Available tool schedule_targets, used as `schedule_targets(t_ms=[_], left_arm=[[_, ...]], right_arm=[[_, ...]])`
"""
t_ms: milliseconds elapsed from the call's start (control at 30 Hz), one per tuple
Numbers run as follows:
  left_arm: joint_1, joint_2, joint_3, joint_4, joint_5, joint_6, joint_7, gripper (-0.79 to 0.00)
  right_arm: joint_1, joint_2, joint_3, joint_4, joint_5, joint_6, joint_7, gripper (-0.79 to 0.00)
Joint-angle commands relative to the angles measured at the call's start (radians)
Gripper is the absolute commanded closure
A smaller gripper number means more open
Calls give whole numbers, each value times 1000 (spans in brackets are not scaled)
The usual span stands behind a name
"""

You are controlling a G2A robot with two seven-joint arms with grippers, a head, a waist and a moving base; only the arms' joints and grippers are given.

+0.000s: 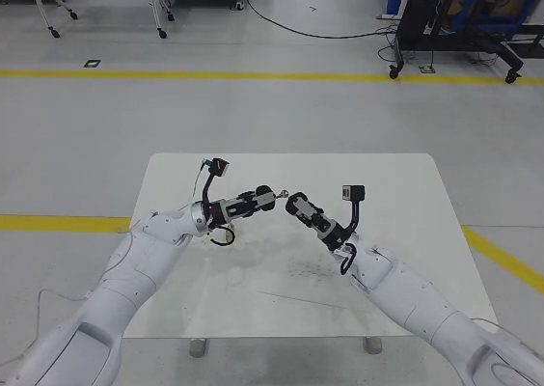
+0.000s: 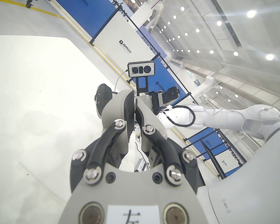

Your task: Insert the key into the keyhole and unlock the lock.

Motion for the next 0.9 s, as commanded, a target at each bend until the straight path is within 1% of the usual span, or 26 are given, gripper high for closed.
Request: schedule_targets(t_ms=[0, 67, 100, 167, 233, 333, 400, 467, 567, 700, 733, 767, 800, 867], left_arm=[[9, 11, -20, -9, 140, 19, 75, 0], [31, 26, -52, -39, 190, 30, 124, 0], [41, 36, -71, -56, 200, 33, 121, 0], [60, 59, -107, -93, 189, 58, 63, 0], [85, 81, -136, -129, 140, 95, -32, 0], [104, 106, -160, -189, 59, 173, -199, 0], [115, 119, -154, -244, 21, 251, -277, 0], [118, 132, -151, -271, 9, 306, -332, 0], [120, 140, -144, -279, -6, 334, -359, 0], [102, 136, -113, -264, 14, 343, -368, 0], [97, 133, -105, -257, 16, 343, -368, 0], [92, 129, -96, -251, 12, 343, -368, 0], [85, 126, -87, -244, 13, 344, -369, 0], [71, 121, -75, -228, 18, 343, -368, 0]], right_arm=[[0, 0, 0, 0, 0, 0, 0, -785], [7, 3, 16, 19, -30, 46, 20, -785], [12, 5, 26, 32, -42, 61, 35, -785], [23, 14, 31, 56, -61, 69, 149, -785], [40, 29, 50, 91, -82, 76, 249, -785], [38, 52, 78, 100, -54, 61, 397, -785], [33, 68, 92, 92, -36, 69, 502, -785], [22, 81, 111, 72, 3, 86, 574, -785], [0, 95, 129, 17, 64, 121, 669, -785], [-25, 103, 146, -52, 153, 169, 751, -785], [-29, 103, 150, -62, 169, 179, 764, -760], [-31, 103, 152, -69, 176, 190, 772, -705], [-32, 102, 153, -72, 177, 200, 773, -631], [-35, 98, 151, -80, 175, 215, 772, -449]])
